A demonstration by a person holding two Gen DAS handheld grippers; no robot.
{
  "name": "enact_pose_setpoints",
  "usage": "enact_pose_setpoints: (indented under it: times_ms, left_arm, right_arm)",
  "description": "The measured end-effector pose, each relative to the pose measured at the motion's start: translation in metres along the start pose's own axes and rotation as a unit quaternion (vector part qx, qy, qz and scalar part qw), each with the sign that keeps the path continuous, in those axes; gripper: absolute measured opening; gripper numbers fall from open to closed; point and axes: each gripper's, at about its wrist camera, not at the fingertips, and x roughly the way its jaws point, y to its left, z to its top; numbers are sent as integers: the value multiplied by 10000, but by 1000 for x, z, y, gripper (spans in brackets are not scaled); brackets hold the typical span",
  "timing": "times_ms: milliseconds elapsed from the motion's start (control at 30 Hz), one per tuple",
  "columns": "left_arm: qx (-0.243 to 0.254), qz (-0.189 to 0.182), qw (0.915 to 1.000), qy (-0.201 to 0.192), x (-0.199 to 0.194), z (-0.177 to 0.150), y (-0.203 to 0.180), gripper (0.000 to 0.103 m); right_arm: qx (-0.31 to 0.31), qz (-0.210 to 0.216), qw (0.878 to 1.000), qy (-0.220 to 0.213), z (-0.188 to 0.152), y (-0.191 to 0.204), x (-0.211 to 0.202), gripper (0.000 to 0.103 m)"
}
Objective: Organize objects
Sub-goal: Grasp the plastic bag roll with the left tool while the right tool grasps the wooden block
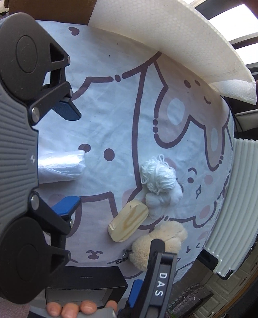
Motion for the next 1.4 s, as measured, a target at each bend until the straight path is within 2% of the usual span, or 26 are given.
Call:
enact_pose_setpoints:
  times_ms: [133, 200, 333, 667, 767, 900, 1033, 1167, 1300, 1400]
  left_arm:
    - [262, 13, 9997, 11, 6, -2, -9, 75]
    - [344, 11, 9994, 49, 9, -3, -12, 69]
    - [451, -40, 9986, 259, 18, -8, -16, 64]
    - [702, -23, 9959, 575, 39, -16, -21, 55]
    - [819, 46, 9946, 635, 44, -18, -22, 52]
    - [866, 84, 9937, 704, 50, -18, -21, 45]
    - [955, 41, 9928, 727, 52, -19, -22, 44]
    - [929, 51, 9936, 648, 50, -17, -20, 42]
    - [983, 241, 9937, 476, 47, -14, -18, 42]
    - [1011, 396, 9934, 358, 45, -12, -16, 42]
  right_arm:
    - [-22, 165, 9998, 82, -1, 1, 17, 84]
    - [-18, 260, 9995, 163, -3, 1, 27, 80]
    - [63, 436, 9983, 392, -8, -2, 45, 72]
    - [683, 895, 9917, 616, -17, -18, 70, 67]
    - [811, 932, 9907, 570, -17, -21, 72, 66]
    - [719, 803, 9927, 541, -17, -20, 75, 66]
    - [677, 556, 9934, 744, -22, -22, 84, 66]
    - [565, 566, 9933, 833, -24, -20, 85, 69]
    - [171, 569, 9936, 966, -26, -8, 84, 70]
    - [-234, 399, 9934, 1051, -30, 3, 85, 69]
